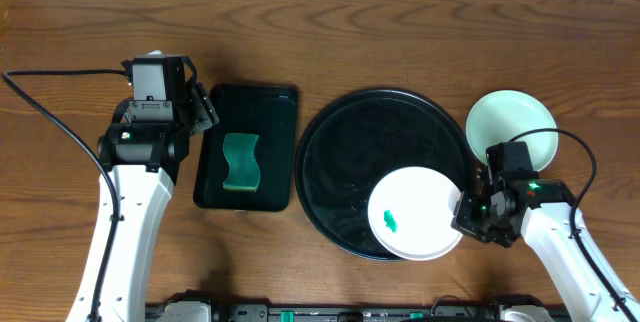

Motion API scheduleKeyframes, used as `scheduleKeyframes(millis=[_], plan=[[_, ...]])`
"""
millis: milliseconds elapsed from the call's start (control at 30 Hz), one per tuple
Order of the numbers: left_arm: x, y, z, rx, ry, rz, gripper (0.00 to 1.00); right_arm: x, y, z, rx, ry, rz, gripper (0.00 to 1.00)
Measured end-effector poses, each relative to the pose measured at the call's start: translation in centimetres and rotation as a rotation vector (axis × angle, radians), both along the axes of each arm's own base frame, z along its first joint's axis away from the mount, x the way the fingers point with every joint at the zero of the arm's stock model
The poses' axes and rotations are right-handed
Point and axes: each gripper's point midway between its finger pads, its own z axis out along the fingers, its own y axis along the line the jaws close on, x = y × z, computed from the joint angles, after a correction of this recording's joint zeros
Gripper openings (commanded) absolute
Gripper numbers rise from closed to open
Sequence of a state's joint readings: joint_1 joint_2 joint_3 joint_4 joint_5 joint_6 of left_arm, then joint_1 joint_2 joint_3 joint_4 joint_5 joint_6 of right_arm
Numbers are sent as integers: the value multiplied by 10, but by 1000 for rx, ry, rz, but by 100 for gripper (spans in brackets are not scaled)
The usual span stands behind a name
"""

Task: Clean dirty plates on tray and stack at the side
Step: 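Move the right gripper left to the white plate's rim on the tray, then grip the white plate rim and drag it up-left on the tray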

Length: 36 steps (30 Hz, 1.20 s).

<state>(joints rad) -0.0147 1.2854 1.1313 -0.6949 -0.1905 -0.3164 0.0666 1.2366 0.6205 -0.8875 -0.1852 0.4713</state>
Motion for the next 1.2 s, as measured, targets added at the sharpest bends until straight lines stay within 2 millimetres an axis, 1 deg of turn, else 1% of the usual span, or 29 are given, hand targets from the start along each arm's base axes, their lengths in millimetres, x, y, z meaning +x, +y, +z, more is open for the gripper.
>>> scheduleKeyframes(millis=[67,200,300,333,433,500,600,700,867,1033,1200], plan=[[0,0,0,0,0,0,80,6,5,1,28,-21,-10,1],[0,0,0,0,0,0,80,24,14,5,90,-72,-110,1],[0,0,0,0,0,0,80,43,17,10,127,-130,-202,1],[0,0,0,0,0,0,80,47,18,11,137,-142,-220,1],[0,0,0,0,-1,0,80,67,24,15,171,-222,-259,1],[0,0,0,0,0,0,80,75,30,17,192,-254,-270,1],[0,0,0,0,0,0,80,81,36,16,205,-288,-290,1],[0,0,0,0,0,0,80,83,40,13,196,-307,-310,1],[0,0,0,0,0,0,80,88,39,10,147,-344,-371,1],[0,0,0,0,0,0,80,102,43,16,141,-415,-417,1],[0,0,0,0,0,0,80,115,51,12,144,-449,-451,1]])
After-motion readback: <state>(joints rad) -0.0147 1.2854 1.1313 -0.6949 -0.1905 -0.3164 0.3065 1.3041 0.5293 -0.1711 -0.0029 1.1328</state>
